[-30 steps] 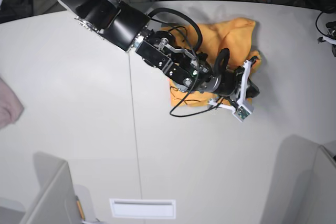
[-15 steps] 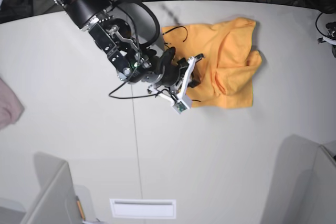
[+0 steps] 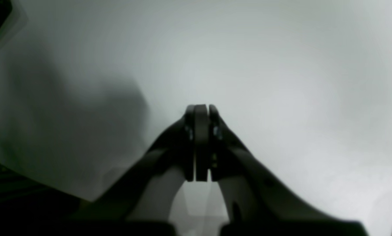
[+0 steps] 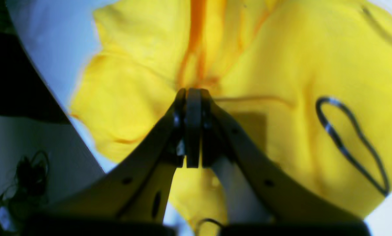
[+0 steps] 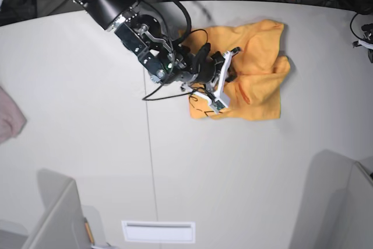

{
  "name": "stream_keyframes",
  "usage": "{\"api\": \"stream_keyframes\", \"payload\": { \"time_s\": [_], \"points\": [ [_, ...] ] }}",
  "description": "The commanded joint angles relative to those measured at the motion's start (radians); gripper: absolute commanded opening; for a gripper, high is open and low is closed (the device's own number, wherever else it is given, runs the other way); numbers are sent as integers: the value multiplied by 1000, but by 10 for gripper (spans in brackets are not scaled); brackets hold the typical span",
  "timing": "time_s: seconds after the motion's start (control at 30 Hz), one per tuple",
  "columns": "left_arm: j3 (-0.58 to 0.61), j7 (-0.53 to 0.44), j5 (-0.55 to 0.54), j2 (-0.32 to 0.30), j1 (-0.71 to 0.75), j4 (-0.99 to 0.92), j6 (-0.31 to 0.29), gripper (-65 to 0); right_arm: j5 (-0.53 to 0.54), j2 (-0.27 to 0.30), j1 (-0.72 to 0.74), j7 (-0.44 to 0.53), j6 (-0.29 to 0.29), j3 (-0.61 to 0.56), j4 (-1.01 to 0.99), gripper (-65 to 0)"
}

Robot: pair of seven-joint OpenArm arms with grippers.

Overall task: Fold the T-shirt properly
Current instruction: 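Press and tuck the bundle edges flat with the right gripper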

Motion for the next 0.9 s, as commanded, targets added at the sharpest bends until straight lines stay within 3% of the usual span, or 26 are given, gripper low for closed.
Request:
{"api": "stream_keyframes", "payload": {
  "time_s": [0.0,0.2,0.33,0.43,0.6,0.7,0.8,0.87],
  "points": [
    [-13,-19,-5,-24,6,17,1,-650,12,-17,14,14,4,1,2,-650],
    [-13,-21,-5,-24,6,17,-1,-650,12,-60,51,60,4,1,-70,-650],
    [-7,-18,-5,-24,-2,17,-1,-650,12,-161,93,89,4,1,-145,-650],
    [-7,-16,-9,-24,-2,18,-1,-650,31,-189,136,205,6,-9,-200,-650],
    [-7,-19,-5,-27,-3,12,-1,-650,263,-186,232,437,6,-75,-199,-650],
    [-7,-16,-11,-25,-3,18,-1,-650,279,-178,278,402,-9,-67,-200,-650],
    [-6,-16,-13,-22,-3,15,-1,-650,249,-172,284,340,-128,-73,-194,-650],
    [2,-16,-13,-19,-3,14,-1,-650,217,-172,284,300,-151,-78,-183,-650]
  ]
}}
